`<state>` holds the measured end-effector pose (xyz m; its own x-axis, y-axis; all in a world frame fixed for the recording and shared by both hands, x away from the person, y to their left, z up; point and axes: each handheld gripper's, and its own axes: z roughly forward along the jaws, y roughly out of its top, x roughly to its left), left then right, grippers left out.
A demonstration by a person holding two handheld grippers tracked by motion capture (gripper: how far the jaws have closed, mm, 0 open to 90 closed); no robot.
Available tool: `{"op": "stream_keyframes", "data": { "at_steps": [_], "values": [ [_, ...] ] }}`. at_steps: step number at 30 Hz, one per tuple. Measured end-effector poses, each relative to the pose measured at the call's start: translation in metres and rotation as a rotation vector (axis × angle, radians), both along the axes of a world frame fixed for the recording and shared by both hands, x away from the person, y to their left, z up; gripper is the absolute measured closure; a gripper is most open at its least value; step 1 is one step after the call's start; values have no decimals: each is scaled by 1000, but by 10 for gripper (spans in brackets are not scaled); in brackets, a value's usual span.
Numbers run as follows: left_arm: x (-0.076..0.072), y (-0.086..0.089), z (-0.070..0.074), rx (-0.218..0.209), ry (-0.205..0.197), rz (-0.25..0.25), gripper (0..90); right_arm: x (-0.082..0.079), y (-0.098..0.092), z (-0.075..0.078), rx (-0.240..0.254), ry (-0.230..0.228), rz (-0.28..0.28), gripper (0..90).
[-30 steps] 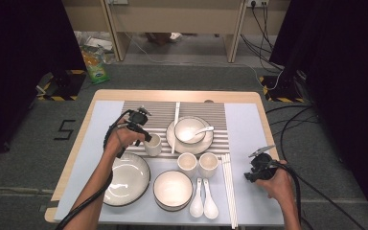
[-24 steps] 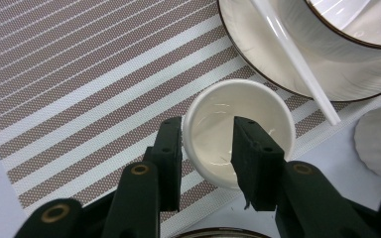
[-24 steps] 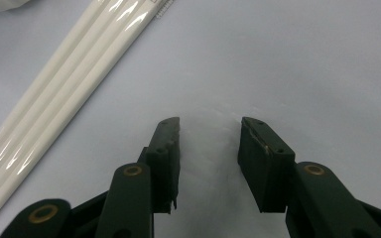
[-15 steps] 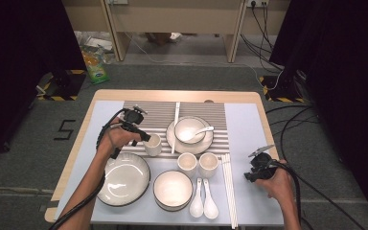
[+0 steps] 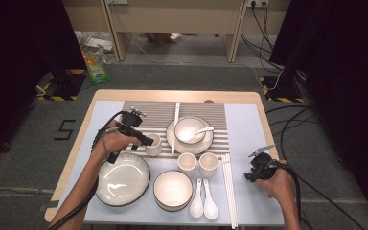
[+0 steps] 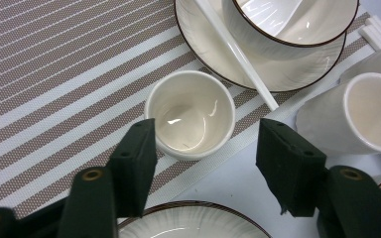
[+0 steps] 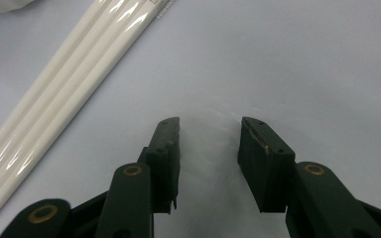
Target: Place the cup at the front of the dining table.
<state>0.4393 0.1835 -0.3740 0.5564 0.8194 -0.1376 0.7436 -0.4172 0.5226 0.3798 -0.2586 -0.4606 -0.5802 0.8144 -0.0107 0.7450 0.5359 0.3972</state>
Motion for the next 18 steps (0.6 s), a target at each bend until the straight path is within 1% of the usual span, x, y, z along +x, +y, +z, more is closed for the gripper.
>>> {"op": "stream_keyframes", "data": {
  "at_steps": [1, 4, 5, 7, 8, 11, 15, 18],
  "values": [
    [-1, 1, 0, -3, -1, 1, 379, 0, 0, 0, 1, 0, 1, 597],
    [-4, 4, 3, -36, -7, -2, 357, 0, -2, 0, 3, -5, 8, 597],
    [-5, 5, 4, -35, -12, 3, 355, -1, -1, 0, 8, 1, 0, 597],
    [-7, 6, 5, -26, -18, 8, 318, 0, -1, 0, 9, 1, 2, 597],
    [-8, 6, 4, -25, -23, 12, 316, 0, -2, 0, 4, -1, 5, 596],
    [-10, 5, 2, -22, -29, 8, 290, -1, -1, 0, 5, -7, 0, 597],
    [-15, 3, 2, -27, -37, 3, 261, -2, -2, -1, 12, -10, -1, 596],
    [-19, 2, 5, -37, -54, -2, 239, -2, -2, -1, 12, -11, -3, 596]
  ]
}}
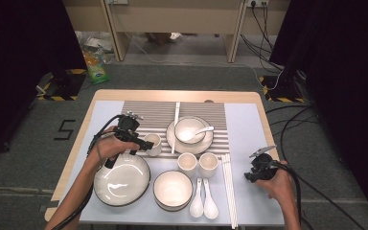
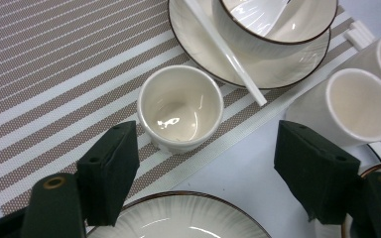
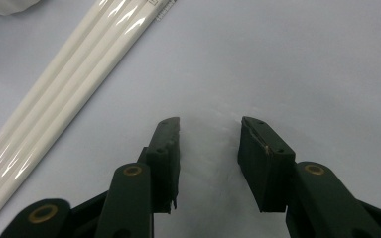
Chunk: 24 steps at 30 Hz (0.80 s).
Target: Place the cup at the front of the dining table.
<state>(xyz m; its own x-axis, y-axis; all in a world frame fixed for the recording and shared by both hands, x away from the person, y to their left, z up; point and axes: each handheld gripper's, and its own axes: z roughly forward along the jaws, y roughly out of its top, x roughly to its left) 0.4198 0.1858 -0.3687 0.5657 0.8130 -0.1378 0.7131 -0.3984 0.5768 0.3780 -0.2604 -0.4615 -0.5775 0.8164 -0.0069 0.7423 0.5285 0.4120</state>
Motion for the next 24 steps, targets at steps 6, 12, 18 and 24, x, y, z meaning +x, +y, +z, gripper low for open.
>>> {"op": "stream_keyframes", "data": {
  "at_steps": [6, 12, 18, 24],
  "values": [
    [-9, -3, 2, -4, -23, -7, 208, 0, 0, 0, -4, -9, 1, 596],
    [-18, -3, -1, -11, -31, -40, 178, 0, -1, 0, 4, -3, 2, 596],
    [-23, -3, -2, -12, -43, -50, 176, 0, -1, 0, 5, -1, 2, 596],
    [-32, -2, -7, -16, -49, -58, 175, 0, -1, 0, 3, -4, 2, 596]
  ]
}}
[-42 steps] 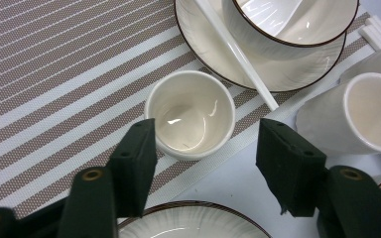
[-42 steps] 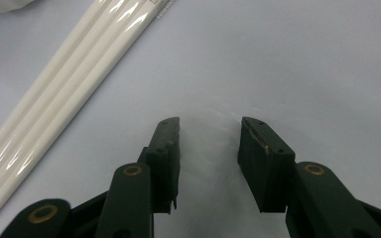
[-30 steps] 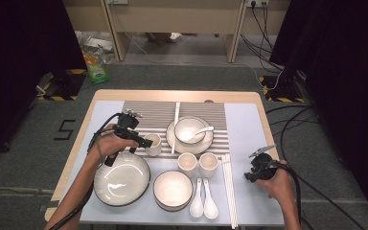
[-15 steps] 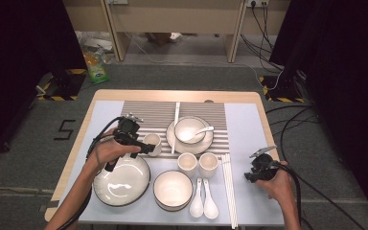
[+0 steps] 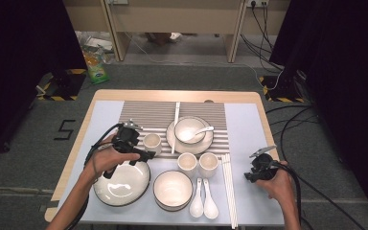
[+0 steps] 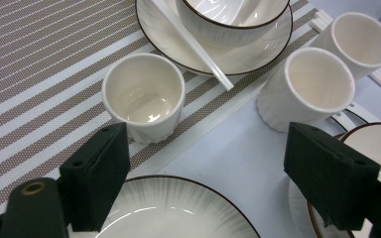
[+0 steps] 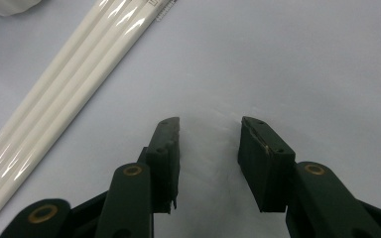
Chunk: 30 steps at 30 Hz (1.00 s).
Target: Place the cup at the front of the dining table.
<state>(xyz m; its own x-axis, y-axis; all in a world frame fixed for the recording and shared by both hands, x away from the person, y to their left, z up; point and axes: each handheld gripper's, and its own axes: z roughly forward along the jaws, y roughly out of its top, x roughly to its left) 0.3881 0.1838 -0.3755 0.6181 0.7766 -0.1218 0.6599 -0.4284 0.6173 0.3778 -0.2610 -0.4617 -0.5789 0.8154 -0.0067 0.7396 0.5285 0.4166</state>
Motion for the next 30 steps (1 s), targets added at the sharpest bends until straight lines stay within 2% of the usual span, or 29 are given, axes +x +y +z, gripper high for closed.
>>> {"op": "stream_keyframes", "data": {
  "at_steps": [12, 14, 21, 30],
  "values": [
    [-11, 2, -19, 4, 8, -10, 176, 0, 0, 0, -2, 5, 1, 596],
    [-12, 3, -22, -6, 9, -13, 176, 0, 0, 0, -2, 5, 2, 596],
    [-18, 5, -24, -9, -1, -8, 176, 1, 1, 0, -3, 7, -2, 596],
    [-27, 17, -31, -33, -8, 9, 175, 0, 0, 0, 0, 0, 0, 596]
  ]
}}
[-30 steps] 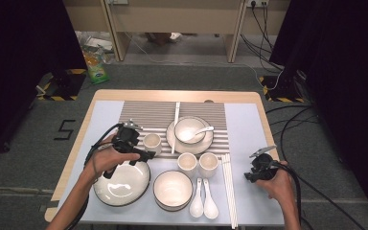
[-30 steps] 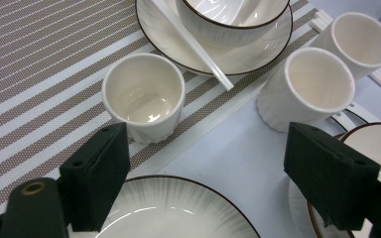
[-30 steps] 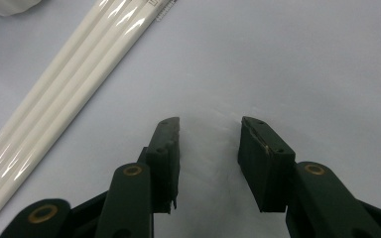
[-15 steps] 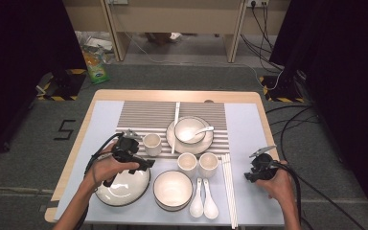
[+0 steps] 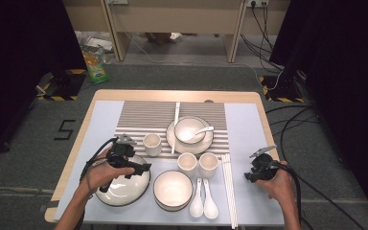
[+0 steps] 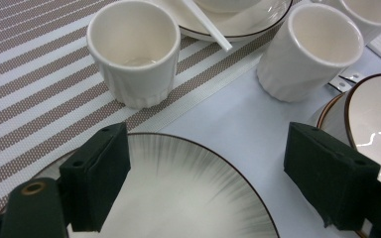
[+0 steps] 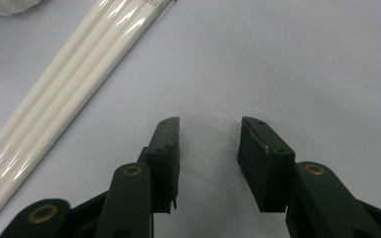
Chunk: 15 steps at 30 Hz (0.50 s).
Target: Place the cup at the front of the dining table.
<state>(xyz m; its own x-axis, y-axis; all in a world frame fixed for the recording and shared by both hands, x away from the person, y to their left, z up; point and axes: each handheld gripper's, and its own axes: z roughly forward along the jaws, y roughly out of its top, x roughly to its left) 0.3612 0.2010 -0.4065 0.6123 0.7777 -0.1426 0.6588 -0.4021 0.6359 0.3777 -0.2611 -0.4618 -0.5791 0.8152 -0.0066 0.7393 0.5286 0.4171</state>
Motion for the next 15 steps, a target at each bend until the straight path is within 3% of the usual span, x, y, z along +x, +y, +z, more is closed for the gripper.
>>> {"op": "stream_keyframes", "data": {
  "at_steps": [10, 15],
  "values": [
    [-9, 11, -7, -17, -3, 16, 175, 0, -1, 0, 3, -4, 1, 596],
    [-14, 12, -9, -1, -6, 3, 172, -1, -1, -1, 9, -6, 1, 596]
  ]
}}
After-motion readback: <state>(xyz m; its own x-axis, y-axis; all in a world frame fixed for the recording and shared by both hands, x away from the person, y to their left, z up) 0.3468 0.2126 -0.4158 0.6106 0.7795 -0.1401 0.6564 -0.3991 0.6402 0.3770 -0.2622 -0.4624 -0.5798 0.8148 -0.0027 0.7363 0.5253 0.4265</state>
